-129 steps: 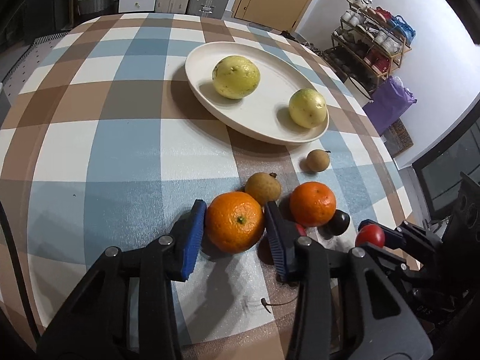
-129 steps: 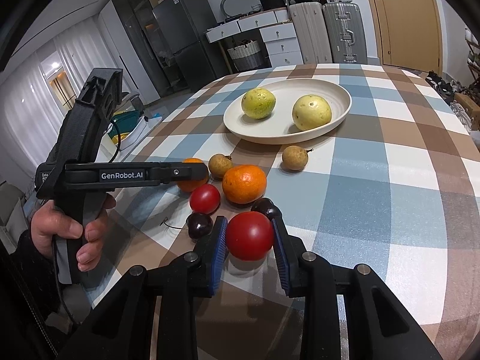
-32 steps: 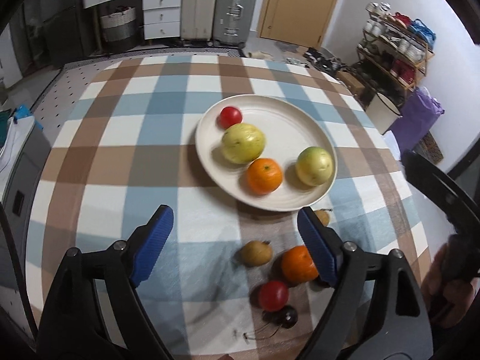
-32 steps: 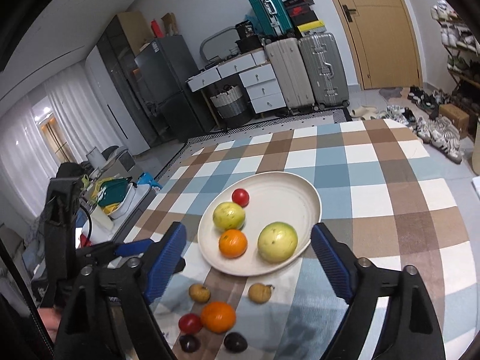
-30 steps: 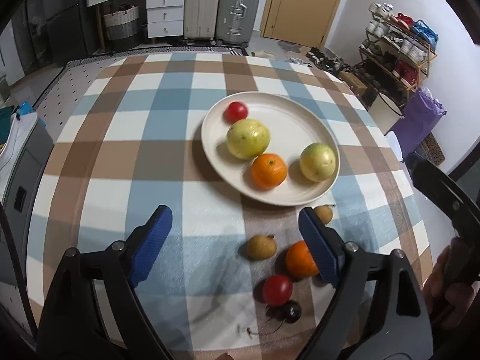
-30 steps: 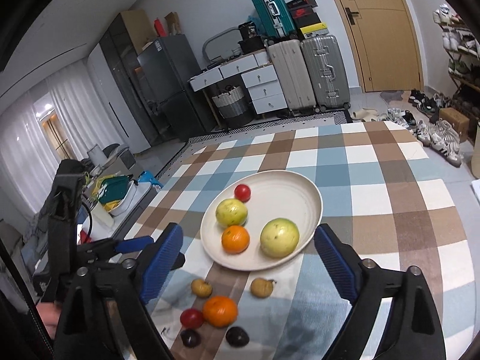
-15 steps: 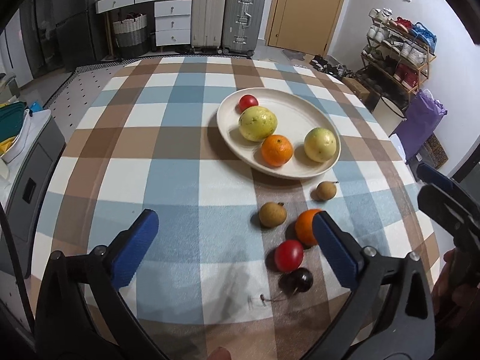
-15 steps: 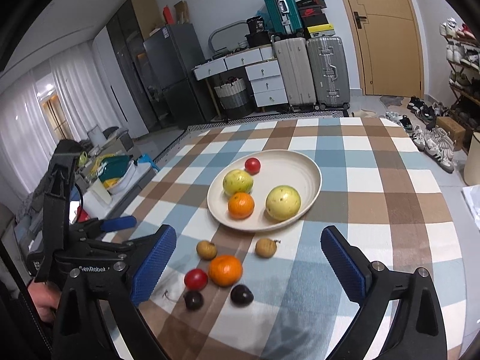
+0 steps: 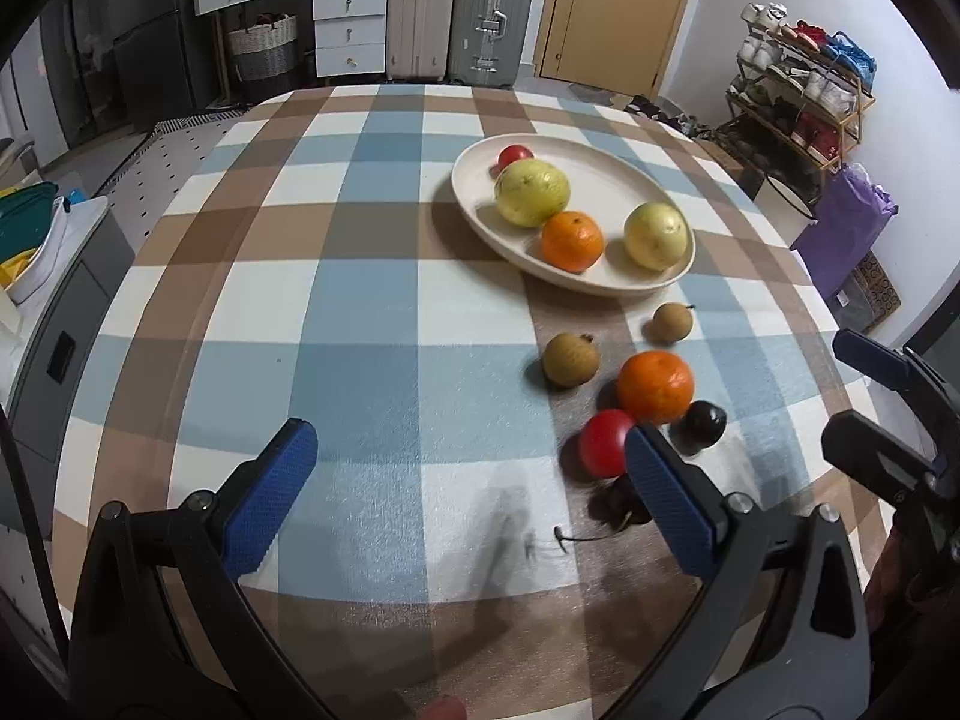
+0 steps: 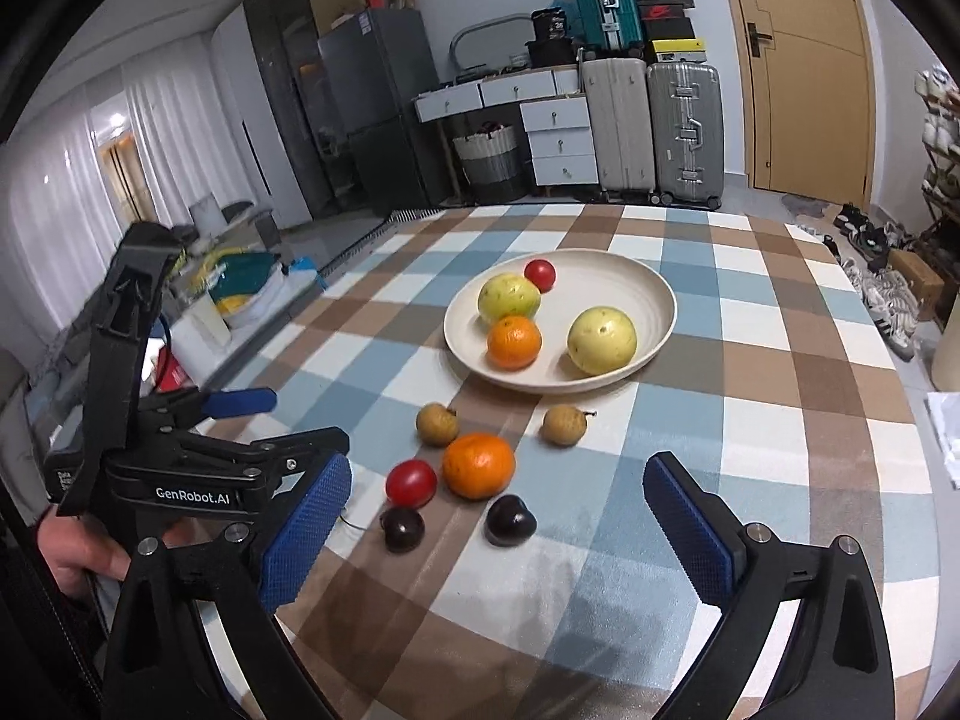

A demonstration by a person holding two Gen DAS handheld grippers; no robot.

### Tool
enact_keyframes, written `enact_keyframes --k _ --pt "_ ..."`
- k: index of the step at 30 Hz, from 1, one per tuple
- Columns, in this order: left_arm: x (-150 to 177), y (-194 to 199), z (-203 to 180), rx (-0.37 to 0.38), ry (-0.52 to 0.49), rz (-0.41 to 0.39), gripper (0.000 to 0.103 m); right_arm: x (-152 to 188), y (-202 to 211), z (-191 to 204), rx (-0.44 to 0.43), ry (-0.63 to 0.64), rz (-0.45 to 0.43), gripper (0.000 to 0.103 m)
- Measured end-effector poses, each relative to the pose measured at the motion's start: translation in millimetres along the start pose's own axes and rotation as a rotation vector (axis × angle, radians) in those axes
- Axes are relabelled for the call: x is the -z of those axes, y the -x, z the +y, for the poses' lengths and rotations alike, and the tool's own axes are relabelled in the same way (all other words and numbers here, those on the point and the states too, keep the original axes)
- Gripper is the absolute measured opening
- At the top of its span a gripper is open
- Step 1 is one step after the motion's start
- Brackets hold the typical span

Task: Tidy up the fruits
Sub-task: 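Move both grippers back from the plate toward the loose fruits, then grasp the dark purple plum with the right gripper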

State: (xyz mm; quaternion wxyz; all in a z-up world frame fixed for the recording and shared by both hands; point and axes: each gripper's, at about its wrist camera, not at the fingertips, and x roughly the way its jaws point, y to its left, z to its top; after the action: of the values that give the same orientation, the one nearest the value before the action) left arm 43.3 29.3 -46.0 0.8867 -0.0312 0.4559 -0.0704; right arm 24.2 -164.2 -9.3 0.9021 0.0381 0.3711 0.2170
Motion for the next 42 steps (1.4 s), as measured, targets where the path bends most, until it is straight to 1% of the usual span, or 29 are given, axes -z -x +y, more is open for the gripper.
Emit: enact_keyframes --k 6,10,12,13,16,19,23,25,27,29,30,32,33,35,37,42 --pt "6.0 -5.0 2.2 0.010 -0.005 0.015 0.102 7.9 -17.5 -1.9 0.028 -0.003 0.043 0.100" --pt "9.2 -5.6 -1.8 -0.004 -0.060 0.009 0.102 12.7 -28.6 -1.7 0.044 0.014 0.069 0.100" --pt "10.1 -6.0 -2.7 0.005 -0.076 0.009 0.102 14.8 -34.0 -1.7 0.050 0.018 0.083 0.099" --pt "10.2 -5.8 -2.6 0.008 -0.077 0.010 0.102 15.5 -36.3 -1.6 0.052 0.019 0.089 0.098" --pt "10.8 -6.6 0.1 0.017 -0.069 0.012 0.102 17.2 -45.6 -0.9 0.056 0.030 0.121 0.083" --pt "12.2 -7.9 2.1 0.020 -0.069 0.019 0.102 19.8 -49.7 0.7 0.062 0.045 0.130 0.080" --pt "15.3 -9.2 2.5 0.019 -0.081 0.022 0.102 22.0 -55.1 1.4 0.063 0.059 0.146 0.072" --pt "16.6 -9.0 2.4 0.020 -0.085 0.023 0.102 22.5 -56.8 0.6 0.069 0.057 0.152 0.071" --pt "17.1 -8.8 2.4 0.020 -0.085 0.022 0.102 23.0 -58.1 0.7 0.064 0.057 0.156 0.064" --pt "17.3 -9.1 2.6 0.020 -0.080 0.023 0.102 23.6 -59.9 1.5 0.065 0.066 0.164 0.054" --pt "17.5 -8.8 2.8 0.021 -0.078 0.024 0.102 24.1 -60.6 2.6 0.069 0.073 0.166 0.052" --pt "17.9 -8.1 3.3 0.022 -0.074 0.024 0.102 24.9 -60.5 4.5 0.077 0.085 0.162 0.040" --pt "18.2 -7.5 3.7 0.020 -0.073 0.024 0.102 25.4 -60.7 5.0 0.065 0.088 0.164 0.038" --pt "18.6 -7.5 4.1 0.018 -0.069 0.027 0.102 26.7 -62.1 4.9 0.053 0.089 0.171 0.030" --pt "18.7 -6.2 4.5 0.020 -0.067 0.027 0.102 27.6 -61.7 3.5 0.048 0.082 0.171 0.026" --pt "18.5 -5.9 3.7 0.031 -0.066 0.030 0.102 29.1 -59.1 -3.9 0.013 0.042 0.170 0.026"
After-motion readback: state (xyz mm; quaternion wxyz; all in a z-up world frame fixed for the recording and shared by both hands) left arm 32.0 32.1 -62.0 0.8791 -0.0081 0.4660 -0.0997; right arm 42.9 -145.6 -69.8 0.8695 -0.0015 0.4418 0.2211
